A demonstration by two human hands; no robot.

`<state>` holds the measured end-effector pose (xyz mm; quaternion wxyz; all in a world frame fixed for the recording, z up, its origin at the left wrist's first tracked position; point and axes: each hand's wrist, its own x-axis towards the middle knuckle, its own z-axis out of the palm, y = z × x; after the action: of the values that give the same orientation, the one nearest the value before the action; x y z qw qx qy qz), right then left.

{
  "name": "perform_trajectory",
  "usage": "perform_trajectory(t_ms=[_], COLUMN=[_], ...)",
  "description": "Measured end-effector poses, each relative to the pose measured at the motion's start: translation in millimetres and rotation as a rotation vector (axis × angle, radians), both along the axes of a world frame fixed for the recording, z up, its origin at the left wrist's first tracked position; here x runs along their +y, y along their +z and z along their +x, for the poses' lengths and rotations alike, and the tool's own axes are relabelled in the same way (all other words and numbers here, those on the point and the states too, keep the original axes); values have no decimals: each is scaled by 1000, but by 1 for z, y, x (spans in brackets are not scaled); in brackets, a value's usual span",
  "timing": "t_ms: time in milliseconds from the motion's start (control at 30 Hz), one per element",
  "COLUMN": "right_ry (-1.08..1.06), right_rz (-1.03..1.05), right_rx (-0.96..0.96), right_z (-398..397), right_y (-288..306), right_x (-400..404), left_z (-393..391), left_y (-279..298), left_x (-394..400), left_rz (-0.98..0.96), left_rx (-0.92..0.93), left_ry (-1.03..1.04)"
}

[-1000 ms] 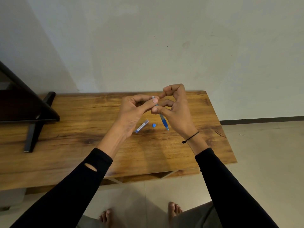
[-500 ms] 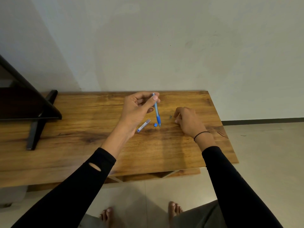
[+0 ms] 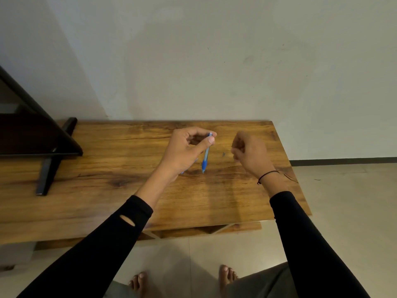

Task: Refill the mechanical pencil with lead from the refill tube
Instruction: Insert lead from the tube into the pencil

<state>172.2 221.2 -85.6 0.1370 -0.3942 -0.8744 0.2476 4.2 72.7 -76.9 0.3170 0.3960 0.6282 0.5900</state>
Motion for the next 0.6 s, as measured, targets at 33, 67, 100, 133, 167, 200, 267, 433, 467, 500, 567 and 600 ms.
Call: perform_trajectory(t_ms=[33, 67, 100, 133, 167, 200, 267, 433, 467, 500, 567, 600], right_ry=[-34, -53, -60, -58, -49, -39, -19, 43, 60, 77, 116, 130], right_rz=[-76, -146, -204, -255, -302, -347, -421, -593, -663, -729, -821, -845], right_rx=[116, 229, 333, 428, 518, 605, 758, 917, 930, 937, 926, 916], right_z=[-1, -2, -4, -6, -9, -12, -17, -25, -25, -25, -24, -23], right_y=[5, 9, 13, 16, 20, 23, 29, 32, 32, 31, 31, 30], right_x=[-1, -2, -4, -7, -11, -15, -24, -35, -36, -37, -38, -38], left_z=[0, 0, 0, 0, 1, 1, 1, 2, 2, 2, 3, 3], left_y=[0, -1, -1, -1, -1, -1, -1, -2, -2, -2, -2, -1], left_x=[0, 1, 1, 2, 2, 3, 4, 5, 5, 5, 5, 5], left_rz=[-3, -7, -12, -18, -25, -31, -33, -14, -6, 8, 47, 61], left_rx=[32, 57, 76, 88, 98, 106, 118, 173, 172, 173, 180, 170], left_ry=[-5, -10, -15, -19, -23, -24, -24, -56, -64, -69, -62, -59])
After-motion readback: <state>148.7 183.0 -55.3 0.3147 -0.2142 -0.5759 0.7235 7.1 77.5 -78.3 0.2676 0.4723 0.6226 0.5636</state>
